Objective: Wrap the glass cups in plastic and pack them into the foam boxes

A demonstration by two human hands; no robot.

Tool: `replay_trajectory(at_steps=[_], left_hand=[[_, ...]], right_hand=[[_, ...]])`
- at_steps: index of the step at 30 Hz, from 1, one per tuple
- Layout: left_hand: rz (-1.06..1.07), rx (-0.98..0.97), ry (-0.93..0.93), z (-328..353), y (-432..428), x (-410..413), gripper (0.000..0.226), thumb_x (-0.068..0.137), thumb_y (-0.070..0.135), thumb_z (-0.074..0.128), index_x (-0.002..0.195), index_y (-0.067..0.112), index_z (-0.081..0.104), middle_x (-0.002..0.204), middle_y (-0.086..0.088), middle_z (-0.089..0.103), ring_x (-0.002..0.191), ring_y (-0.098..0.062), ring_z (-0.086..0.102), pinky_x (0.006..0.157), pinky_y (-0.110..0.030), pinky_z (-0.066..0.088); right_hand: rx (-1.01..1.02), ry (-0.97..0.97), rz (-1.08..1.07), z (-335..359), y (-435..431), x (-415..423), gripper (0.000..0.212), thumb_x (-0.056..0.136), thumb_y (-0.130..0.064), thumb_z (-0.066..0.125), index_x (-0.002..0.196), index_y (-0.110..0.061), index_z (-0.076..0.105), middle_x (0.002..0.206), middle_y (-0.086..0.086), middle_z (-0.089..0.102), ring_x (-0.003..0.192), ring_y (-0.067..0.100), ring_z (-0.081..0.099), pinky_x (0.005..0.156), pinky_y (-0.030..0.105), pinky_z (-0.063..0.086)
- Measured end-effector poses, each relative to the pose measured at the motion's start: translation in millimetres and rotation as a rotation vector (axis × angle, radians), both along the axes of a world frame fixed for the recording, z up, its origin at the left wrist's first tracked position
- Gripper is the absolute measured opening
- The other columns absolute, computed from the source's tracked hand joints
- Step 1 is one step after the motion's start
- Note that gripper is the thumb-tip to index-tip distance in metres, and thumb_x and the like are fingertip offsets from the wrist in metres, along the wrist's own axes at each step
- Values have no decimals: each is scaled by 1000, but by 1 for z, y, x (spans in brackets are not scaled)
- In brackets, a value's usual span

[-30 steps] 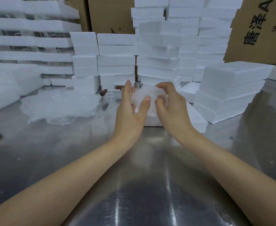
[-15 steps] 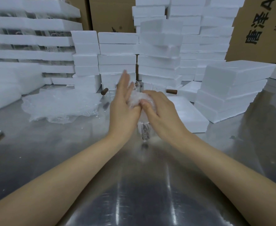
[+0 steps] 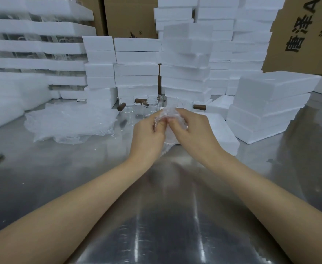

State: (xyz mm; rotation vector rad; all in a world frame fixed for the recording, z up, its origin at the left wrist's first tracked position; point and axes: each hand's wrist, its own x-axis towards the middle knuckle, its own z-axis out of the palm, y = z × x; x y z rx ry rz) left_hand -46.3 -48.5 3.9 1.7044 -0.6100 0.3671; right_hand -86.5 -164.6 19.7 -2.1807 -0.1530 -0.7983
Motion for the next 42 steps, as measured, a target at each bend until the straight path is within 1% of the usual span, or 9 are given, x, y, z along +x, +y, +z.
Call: replay_trajectory(at_steps=[4,8,13,17,22,27,34,38,42], left_hand=[[27,-49,-18,3,0,-1,37,91,1,49,82,31,70,65,8,66,57,0,50,56,-14,39],[8,-41,-27,4,-2,-5,34,88,-3,50,104,14,75,87,1,74,74,-5,62,68,-16,44],[-58,41,-108,3,-1,-11,27,89,20,52,101,32,74,74,9,68,62,-13,52,60,-21,42],[-70,41,-157,2,-1,-10,20,93,44,56,106,38,71,56,-5,52,49,-6,33,50,-17,29],[-27,110,-179,4,0,-9,21,97,34,54,105,25,71,57,0,58,46,-7,44,49,-12,32],[1,77,-189,11,6,-3,19,101,21,47,95,21,64,70,15,60,66,5,56,61,-8,37],[19,123,-239,7,8,4,23,98,7,49,111,12,68,70,23,59,63,11,54,63,-4,36],[41,53,-242,5,7,5,28,93,6,55,110,20,72,56,22,55,51,4,47,56,-5,35],[65,1,-257,5,6,2,32,89,6,59,109,27,73,54,11,52,47,-1,39,51,-8,30]], right_hand=[[36,-51,-20,-2,1,2,11,90,-20,56,85,-22,65,72,-14,63,70,-2,54,60,9,36],[84,-16,-84,-6,1,5,6,87,-25,59,91,-21,61,83,-12,65,77,6,59,64,20,43],[143,1,-87,-2,-6,5,14,83,-15,56,74,-25,51,72,-13,59,64,-4,53,52,11,35],[158,-30,-71,0,-11,5,19,83,-8,56,71,-21,50,72,-11,61,68,-2,54,55,13,39],[71,-49,-67,-1,-8,5,20,83,-14,55,76,-31,48,73,-17,58,72,-8,52,59,9,38],[138,4,91,0,-4,2,42,86,-30,47,128,-30,49,104,-19,61,96,-10,55,73,1,38],[163,91,265,-4,-4,4,45,100,-24,44,143,-28,30,140,-11,45,116,-22,37,92,-4,29],[146,84,263,-5,-2,5,47,99,-39,45,142,-27,31,135,-13,48,119,-17,40,97,2,32],[47,-55,236,-5,-2,5,12,101,-30,45,111,-30,50,111,-13,60,107,-4,53,90,9,38]])
